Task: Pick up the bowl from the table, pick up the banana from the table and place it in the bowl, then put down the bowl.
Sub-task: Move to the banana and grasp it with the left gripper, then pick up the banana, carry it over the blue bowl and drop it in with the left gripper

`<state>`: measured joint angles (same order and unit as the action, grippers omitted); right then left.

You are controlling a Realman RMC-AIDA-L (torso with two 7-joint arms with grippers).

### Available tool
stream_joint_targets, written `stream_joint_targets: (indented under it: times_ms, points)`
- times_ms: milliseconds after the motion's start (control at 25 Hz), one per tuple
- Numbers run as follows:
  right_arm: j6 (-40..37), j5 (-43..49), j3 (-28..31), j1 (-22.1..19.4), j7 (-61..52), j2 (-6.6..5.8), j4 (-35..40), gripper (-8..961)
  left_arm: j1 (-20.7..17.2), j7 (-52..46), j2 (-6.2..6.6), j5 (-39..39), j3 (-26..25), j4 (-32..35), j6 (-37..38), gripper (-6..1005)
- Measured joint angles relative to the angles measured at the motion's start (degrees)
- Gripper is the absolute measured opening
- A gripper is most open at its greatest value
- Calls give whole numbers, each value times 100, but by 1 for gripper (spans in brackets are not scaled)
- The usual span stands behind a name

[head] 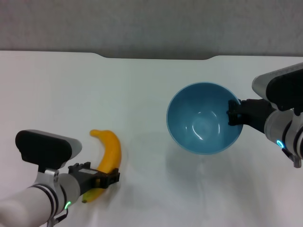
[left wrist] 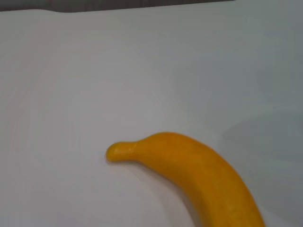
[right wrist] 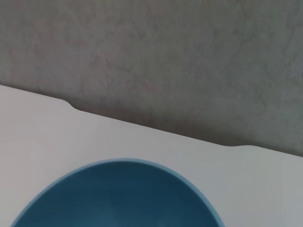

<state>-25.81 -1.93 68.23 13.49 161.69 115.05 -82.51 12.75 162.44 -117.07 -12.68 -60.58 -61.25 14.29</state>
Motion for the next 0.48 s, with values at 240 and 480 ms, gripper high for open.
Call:
stream_joint_targets:
  times_ms: [240, 480]
  points:
    - [6, 0, -3, -3, 3, 0, -2, 35, 8, -1, 0, 3, -37, 86, -6, 793]
    - [6, 0, -11, -5, 3, 0, 23, 35, 13, -6, 11, -24, -56, 81, -1, 677]
